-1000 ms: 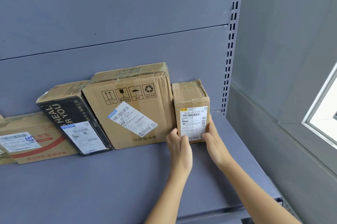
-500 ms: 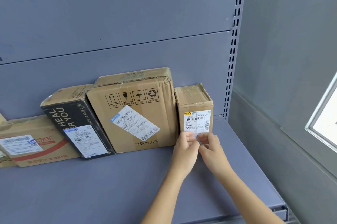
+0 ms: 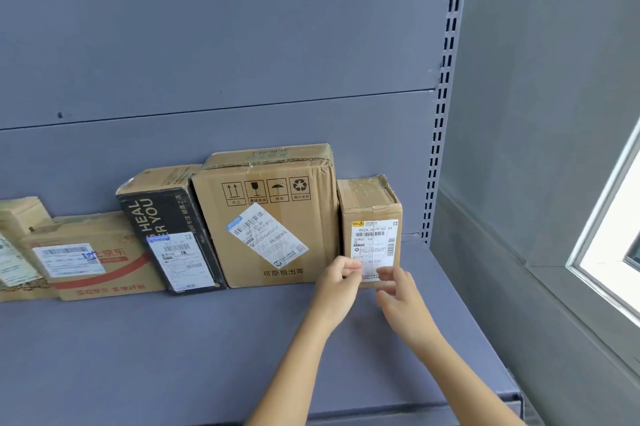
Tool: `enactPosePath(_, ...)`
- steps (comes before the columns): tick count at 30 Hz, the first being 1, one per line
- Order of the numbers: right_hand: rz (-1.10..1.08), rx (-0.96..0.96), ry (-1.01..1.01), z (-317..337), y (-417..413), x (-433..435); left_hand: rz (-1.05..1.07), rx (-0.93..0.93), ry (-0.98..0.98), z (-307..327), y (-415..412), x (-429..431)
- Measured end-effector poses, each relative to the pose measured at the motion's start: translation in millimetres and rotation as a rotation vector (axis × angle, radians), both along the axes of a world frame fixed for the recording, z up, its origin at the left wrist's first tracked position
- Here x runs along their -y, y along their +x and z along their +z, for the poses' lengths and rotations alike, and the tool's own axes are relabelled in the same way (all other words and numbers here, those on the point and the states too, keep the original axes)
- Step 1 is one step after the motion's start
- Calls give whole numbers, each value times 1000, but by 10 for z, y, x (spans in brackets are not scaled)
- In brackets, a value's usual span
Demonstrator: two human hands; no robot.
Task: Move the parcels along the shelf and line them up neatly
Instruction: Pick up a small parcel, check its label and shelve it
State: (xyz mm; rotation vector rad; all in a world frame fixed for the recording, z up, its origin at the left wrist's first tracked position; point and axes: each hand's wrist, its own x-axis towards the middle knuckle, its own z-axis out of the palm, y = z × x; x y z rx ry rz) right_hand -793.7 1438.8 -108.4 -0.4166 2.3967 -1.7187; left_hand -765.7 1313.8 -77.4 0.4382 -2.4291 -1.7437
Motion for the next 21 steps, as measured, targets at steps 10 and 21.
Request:
enactPosePath(10,111,-279,75,138,603,293,397,-118,-140,91,959,328)
enactPosePath(21,586,-297,14,390,1844,1515,791,-23,-200,290,2714,1076)
